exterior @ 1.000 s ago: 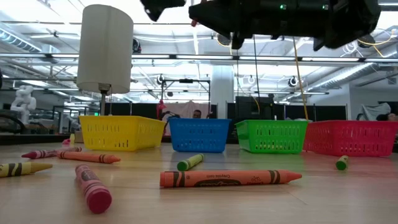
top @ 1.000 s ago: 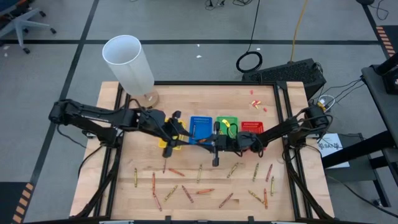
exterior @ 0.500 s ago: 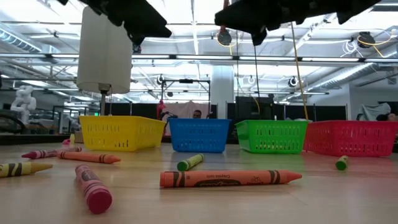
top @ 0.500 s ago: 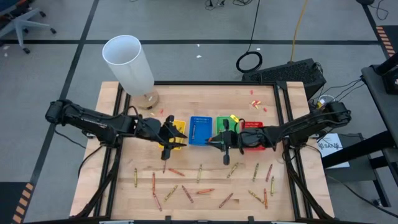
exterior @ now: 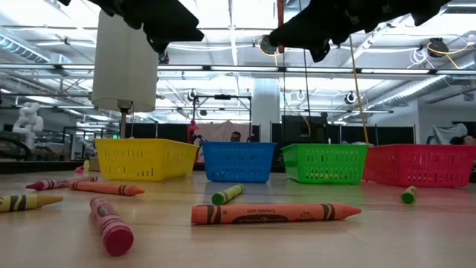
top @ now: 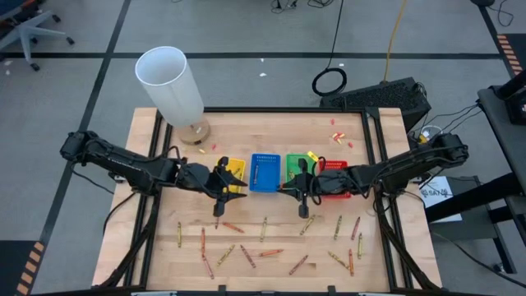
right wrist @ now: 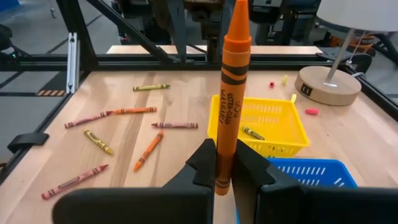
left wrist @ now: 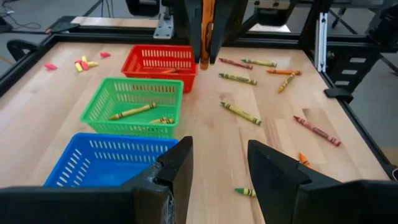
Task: Sort crayons
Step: Put the orange crayon into the red bin
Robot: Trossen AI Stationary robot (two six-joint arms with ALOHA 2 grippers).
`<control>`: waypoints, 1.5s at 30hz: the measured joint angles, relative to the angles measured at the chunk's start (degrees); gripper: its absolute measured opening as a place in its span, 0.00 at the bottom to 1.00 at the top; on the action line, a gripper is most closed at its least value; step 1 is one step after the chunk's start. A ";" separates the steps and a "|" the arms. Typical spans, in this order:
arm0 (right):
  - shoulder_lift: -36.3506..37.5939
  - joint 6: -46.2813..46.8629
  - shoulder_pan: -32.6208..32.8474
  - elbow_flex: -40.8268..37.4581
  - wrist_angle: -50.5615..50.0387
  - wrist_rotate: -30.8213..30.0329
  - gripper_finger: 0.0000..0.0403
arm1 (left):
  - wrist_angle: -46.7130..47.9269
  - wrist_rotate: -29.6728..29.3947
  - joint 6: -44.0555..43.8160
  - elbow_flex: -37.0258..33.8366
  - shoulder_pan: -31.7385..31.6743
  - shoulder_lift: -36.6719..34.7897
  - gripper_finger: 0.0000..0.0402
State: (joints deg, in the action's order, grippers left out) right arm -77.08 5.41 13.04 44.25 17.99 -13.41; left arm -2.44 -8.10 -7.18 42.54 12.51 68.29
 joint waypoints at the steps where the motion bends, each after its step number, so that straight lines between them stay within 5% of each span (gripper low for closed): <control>1: 0.00 0.00 -0.02 0.00 -0.08 0.00 0.03 | -0.09 -0.02 0.00 0.00 0.00 0.00 0.38; 13: 0.08 4.32 0.22 0.00 -5.25 0.03 0.03 | -0.08 -0.04 -0.02 0.00 0.14 0.02 0.38; 23: 7.91 13.16 0.22 0.00 -22.65 0.00 0.03 | 0.16 -0.01 0.52 0.00 0.55 0.07 0.38; 34: 17.66 31.81 0.20 0.00 -53.99 -2.74 0.03 | 0.27 -0.39 0.56 0.00 0.94 0.07 0.38; 45: 18.06 58.08 0.17 -0.02 -72.02 -7.52 0.03 | 0.30 -0.39 0.57 0.00 2.28 0.07 0.37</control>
State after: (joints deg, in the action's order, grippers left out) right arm -59.01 63.49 13.21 44.23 -54.03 -20.93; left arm -2.14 -8.49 -6.61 42.54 14.80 68.36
